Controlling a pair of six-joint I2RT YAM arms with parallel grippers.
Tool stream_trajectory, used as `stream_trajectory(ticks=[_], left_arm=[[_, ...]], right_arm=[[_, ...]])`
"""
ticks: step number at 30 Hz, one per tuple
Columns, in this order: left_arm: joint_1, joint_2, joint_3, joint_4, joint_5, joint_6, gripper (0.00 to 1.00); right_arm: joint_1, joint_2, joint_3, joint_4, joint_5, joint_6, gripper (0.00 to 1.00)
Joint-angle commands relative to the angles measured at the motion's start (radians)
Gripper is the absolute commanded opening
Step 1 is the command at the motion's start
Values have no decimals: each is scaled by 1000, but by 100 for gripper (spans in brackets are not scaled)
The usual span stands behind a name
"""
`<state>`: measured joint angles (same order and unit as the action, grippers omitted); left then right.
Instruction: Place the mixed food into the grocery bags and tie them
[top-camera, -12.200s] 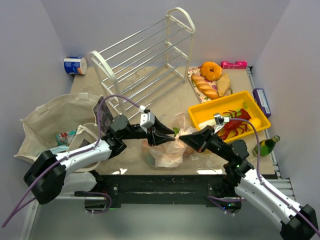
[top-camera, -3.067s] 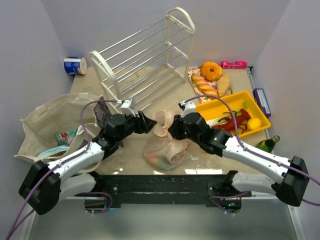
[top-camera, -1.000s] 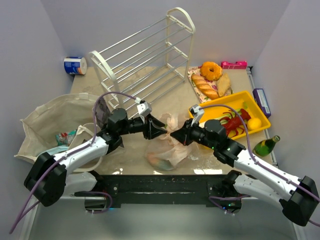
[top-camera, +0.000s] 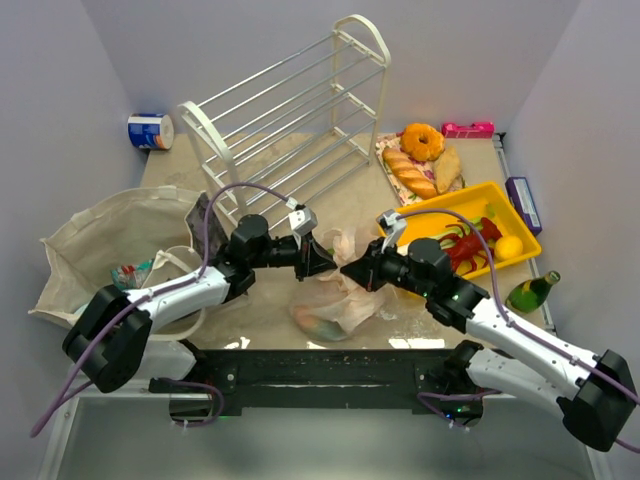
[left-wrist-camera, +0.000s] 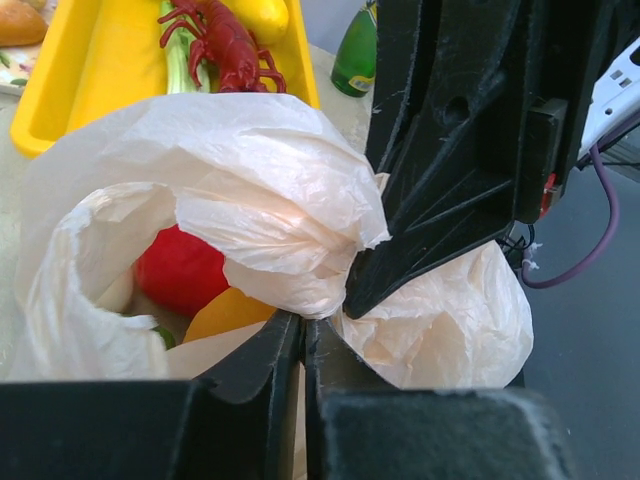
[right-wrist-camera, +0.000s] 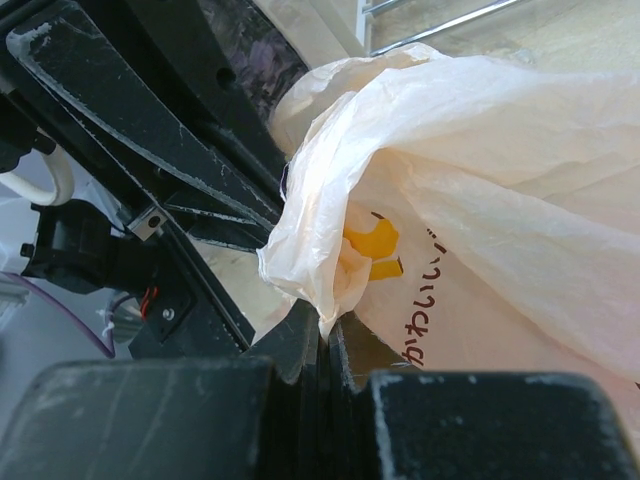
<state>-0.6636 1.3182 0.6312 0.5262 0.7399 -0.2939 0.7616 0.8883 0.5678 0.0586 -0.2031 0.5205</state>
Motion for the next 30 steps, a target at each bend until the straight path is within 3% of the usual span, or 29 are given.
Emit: stream_trajectory(ticks=[1, 4, 6, 9, 10, 14, 15, 23, 27, 30], left_arm=[[-8, -4, 42, 40, 3, 16, 0], [-8, -40, 36, 12, -34, 19, 0], [-8, -50, 29, 5, -54, 18, 0], [-8, -43, 33, -14, -65, 19, 0], [-8, -34, 35, -17, -62, 18, 0], [-8, -27, 41, -26, -62, 19, 0], [-8, -30, 47, -32, -63, 22, 0], [-8, -33, 67, -78, -82, 35, 0], [-8, -37, 71, -103, -91, 44, 0], [-8, -42, 74, -117, -100, 44, 0]], right_arm=[[-2, 17, 27, 17, -36, -17, 0], [-1, 46, 84, -32, -30, -31, 1], [-1, 64, 112, -55, -44, -51, 10], [-1, 58, 152, -110, -45, -60, 39], [-1, 41, 168, -126, -21, -57, 55], [-2, -24, 227, -242, 62, -68, 81], [-1, -40, 237, -294, 79, -74, 84], [-1, -222, 296, -551, 154, -103, 89], [-2, -279, 329, -777, 202, -48, 74], [-1, -295, 328, -882, 186, 9, 69]])
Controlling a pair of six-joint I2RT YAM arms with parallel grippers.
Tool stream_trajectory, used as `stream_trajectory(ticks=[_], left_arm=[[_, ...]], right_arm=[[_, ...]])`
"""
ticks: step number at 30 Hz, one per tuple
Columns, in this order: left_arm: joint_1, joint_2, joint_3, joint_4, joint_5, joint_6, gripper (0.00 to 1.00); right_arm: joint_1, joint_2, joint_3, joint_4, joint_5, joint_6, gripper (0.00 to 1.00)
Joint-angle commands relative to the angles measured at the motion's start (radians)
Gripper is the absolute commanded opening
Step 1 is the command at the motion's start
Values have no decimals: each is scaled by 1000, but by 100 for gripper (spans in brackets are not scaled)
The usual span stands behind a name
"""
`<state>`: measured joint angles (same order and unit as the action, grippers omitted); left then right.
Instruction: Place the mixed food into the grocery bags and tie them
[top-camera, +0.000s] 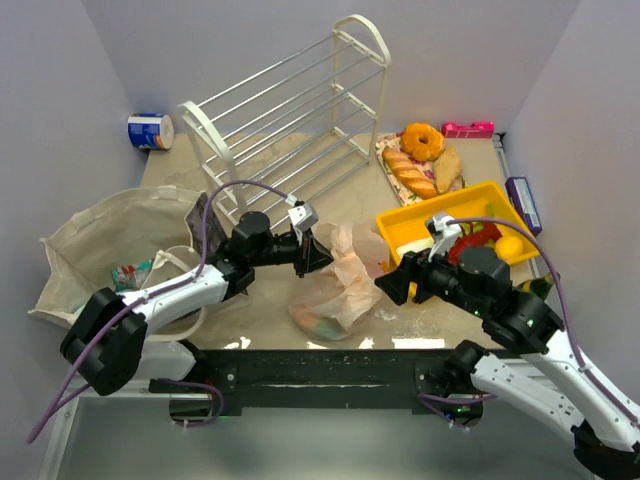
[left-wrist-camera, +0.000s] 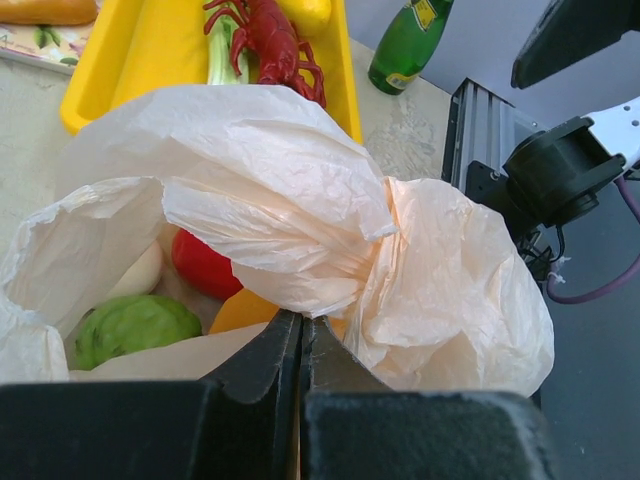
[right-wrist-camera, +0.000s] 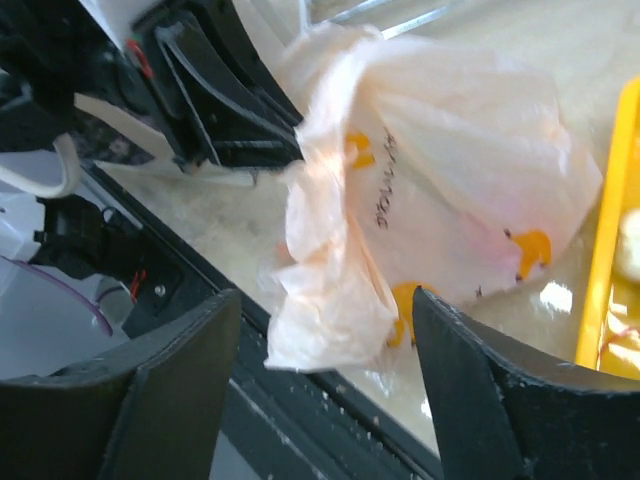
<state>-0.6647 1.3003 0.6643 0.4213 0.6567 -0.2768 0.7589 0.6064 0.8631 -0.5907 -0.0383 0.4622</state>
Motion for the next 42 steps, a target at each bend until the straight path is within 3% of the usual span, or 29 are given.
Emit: stream_trajectory(ticks=[1, 8, 13, 20, 31, 39, 42], left_arm=[[-7, -24, 43, -16, -22, 27, 0], [-7, -13, 49, -19, -26, 22, 0], [-7, -4, 77, -44, -23, 28, 0], [-7, -3, 81, -58, -29, 30, 0], [-7, 1, 86, -52, -25, 28, 0], [-7, 1, 67, -35, -28, 19, 0], [-7, -12, 63, -33, -46, 5, 0]], right_arm=[[0, -16, 15, -250, -3, 82, 66], [2, 44, -104, -308, -70, 122, 53], [2, -16, -234, -89, -173, 124, 53], [2, -65, -272, 63, -129, 112, 54], [3, 39, -361, 350, -103, 99, 50], [2, 56, -375, 445, -43, 96, 37], [2, 81, -357, 405, -2, 93, 20]])
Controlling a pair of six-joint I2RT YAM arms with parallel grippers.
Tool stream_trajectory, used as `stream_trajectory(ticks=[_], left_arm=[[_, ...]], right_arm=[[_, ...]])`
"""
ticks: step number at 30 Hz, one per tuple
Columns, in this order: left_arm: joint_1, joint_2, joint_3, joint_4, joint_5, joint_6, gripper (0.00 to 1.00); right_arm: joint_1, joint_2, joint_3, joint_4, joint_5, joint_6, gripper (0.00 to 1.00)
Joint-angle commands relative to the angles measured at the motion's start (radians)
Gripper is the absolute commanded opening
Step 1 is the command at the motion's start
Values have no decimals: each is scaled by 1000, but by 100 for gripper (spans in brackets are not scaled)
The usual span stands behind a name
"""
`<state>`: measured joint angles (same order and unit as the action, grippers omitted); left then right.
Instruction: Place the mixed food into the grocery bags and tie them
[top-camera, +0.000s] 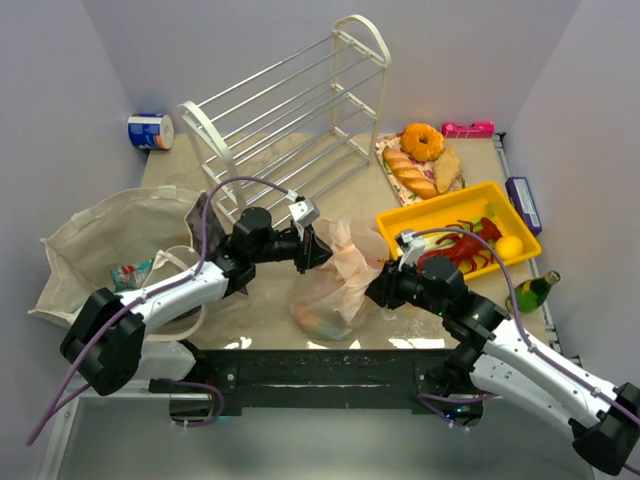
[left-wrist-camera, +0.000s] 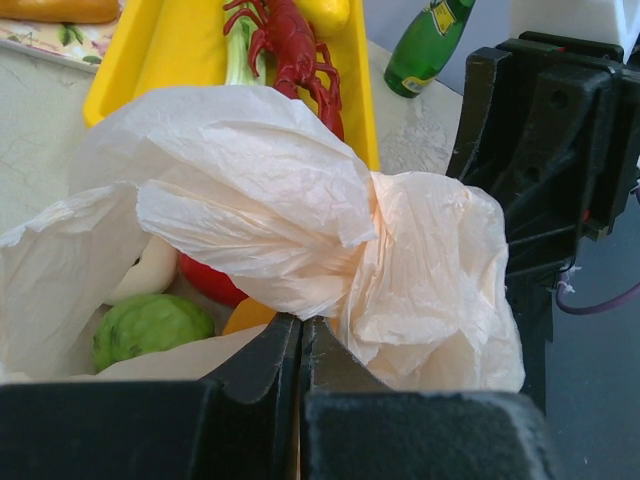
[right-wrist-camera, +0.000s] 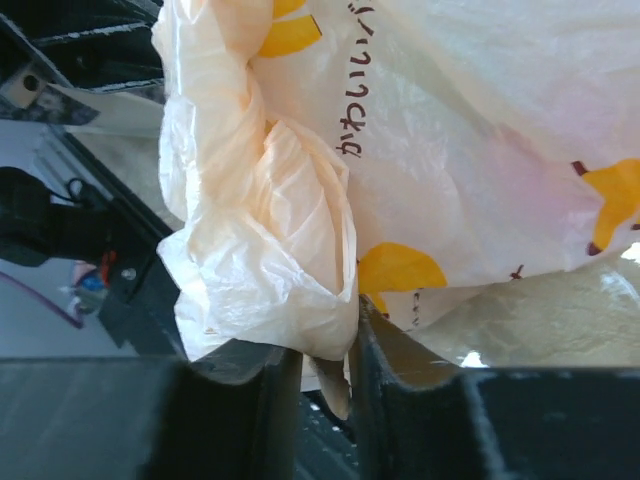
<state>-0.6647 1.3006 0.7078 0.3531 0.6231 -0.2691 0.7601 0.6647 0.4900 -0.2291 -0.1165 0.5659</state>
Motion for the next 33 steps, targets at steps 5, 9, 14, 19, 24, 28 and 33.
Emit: stream_trajectory(ticks=[5, 9, 14, 19, 24, 28, 33], left_arm=[[-7, -44, 12, 20, -108, -45, 0], [-6, -105, -10, 11, -192, -97, 0], [4, -161, -4, -60, -315, -107, 0], [17, -182, 15, -111, -376, -120, 0], [28, -193, 24, -117, -415, -159, 0], [33, -179, 48, -131, -411, -165, 0], [46, -190, 47, -146, -424, -173, 0]], right_arm=[[2, 32, 32, -33, 106, -3, 8], [2, 33, 57, -85, 115, 22, 6], [2, 84, 171, -248, 155, 9, 3], [1, 3, 196, -338, 210, 18, 2], [2, -24, 222, -395, 251, 20, 0], [2, -17, 226, -400, 255, 17, 0], [2, -11, 257, -426, 262, 20, 0]])
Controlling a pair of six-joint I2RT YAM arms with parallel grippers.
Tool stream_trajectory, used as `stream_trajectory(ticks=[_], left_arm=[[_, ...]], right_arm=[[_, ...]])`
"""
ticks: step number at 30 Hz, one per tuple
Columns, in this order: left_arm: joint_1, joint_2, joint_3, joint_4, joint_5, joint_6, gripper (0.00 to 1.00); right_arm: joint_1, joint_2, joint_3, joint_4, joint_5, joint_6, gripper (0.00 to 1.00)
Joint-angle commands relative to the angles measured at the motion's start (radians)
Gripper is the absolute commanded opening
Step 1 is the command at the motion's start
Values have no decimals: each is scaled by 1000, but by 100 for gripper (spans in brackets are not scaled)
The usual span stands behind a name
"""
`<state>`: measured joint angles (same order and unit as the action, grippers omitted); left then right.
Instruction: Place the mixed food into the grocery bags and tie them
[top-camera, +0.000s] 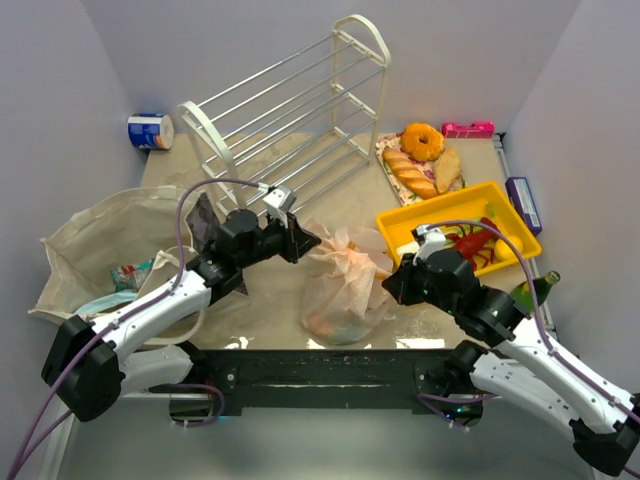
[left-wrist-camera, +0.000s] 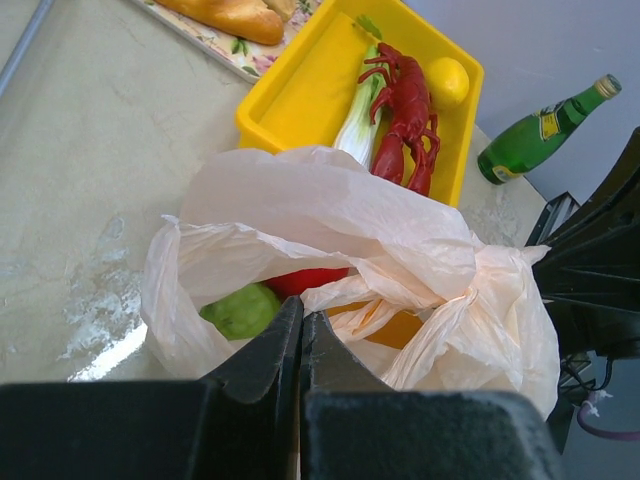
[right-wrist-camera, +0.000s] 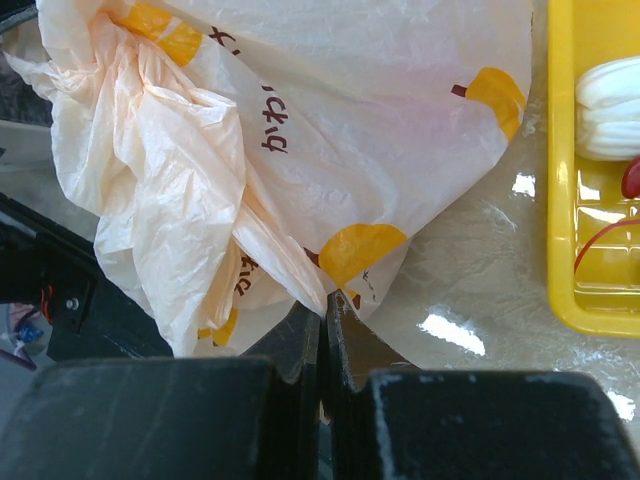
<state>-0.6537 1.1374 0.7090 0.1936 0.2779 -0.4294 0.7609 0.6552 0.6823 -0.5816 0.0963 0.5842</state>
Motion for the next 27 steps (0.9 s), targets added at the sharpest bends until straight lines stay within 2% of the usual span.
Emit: stream_trajectory(ticks=[1, 11, 19, 22, 27], left_arm=[[48, -31, 46, 7, -89, -11, 0], [160, -87, 63, -43, -66, 1, 0], [221, -79, 83, -71, -29, 17, 0], [229, -84, 92, -68, -5, 30, 0], [229, -93, 95, -85, 44, 90, 0]], right_arm=[[2, 3, 71, -80, 52, 2, 0], [0, 5, 160, -150, 91, 11, 0], [0, -11, 148, -211, 103, 31, 0], [2, -11, 158, -192, 85, 23, 0], [0, 21, 183, -61, 2, 11, 0]])
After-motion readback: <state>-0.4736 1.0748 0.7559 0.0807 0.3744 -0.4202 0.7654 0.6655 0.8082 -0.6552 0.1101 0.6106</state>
